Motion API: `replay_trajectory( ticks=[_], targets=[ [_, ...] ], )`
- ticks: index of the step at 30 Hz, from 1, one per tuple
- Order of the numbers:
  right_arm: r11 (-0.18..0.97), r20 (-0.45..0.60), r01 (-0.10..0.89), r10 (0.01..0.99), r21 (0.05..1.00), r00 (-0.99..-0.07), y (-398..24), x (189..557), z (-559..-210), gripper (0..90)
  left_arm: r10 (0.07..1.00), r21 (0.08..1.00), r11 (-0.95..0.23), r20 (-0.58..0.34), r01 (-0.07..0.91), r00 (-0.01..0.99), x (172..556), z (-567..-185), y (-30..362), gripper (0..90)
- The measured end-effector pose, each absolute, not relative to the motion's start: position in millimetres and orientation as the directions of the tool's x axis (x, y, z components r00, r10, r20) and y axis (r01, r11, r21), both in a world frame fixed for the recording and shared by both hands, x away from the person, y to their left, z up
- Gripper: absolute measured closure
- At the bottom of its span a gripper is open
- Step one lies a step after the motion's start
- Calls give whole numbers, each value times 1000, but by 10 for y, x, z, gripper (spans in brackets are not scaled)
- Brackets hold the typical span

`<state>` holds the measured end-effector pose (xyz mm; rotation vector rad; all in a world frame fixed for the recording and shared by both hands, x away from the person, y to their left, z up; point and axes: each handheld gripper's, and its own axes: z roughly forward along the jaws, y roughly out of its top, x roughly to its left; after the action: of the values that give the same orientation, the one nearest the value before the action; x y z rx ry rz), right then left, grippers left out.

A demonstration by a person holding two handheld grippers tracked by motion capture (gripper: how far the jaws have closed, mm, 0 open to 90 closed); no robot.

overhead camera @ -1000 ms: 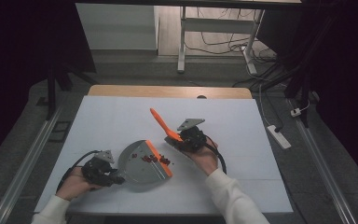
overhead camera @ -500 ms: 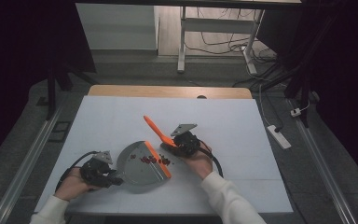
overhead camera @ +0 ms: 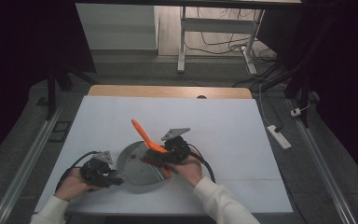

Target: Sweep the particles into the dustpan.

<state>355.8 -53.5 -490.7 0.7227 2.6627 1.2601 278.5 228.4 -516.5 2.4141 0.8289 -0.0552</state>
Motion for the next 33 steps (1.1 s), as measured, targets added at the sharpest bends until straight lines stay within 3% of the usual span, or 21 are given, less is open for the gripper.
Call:
replay_trajectory(
  ticks=[3, 12, 20, 33],
  targets=[
    [514, 134, 373, 443, 772, -887, -534, 3540, -4856, 704, 550, 512, -640, -217, 574, 807, 2784, -5166, 2285, 619],
    [464, 77, 368, 535, 806, -841, -867, 3694, -4707, 704, 548, 512, -640, -220, 574, 807, 2779, -5162, 2292, 619],
    [511, 6, 368, 579, 777, -815, -1008, 3684, -4723, 704, 544, 512, -643, -218, 570, 810, 2723, -5151, 2322, 619],
    [534, 8, 414, 606, 737, -795, -1088, 3585, -4858, 704, 537, 505, -657, -206, 559, 818, 2661, -5121, 2289, 619]
  ],
)
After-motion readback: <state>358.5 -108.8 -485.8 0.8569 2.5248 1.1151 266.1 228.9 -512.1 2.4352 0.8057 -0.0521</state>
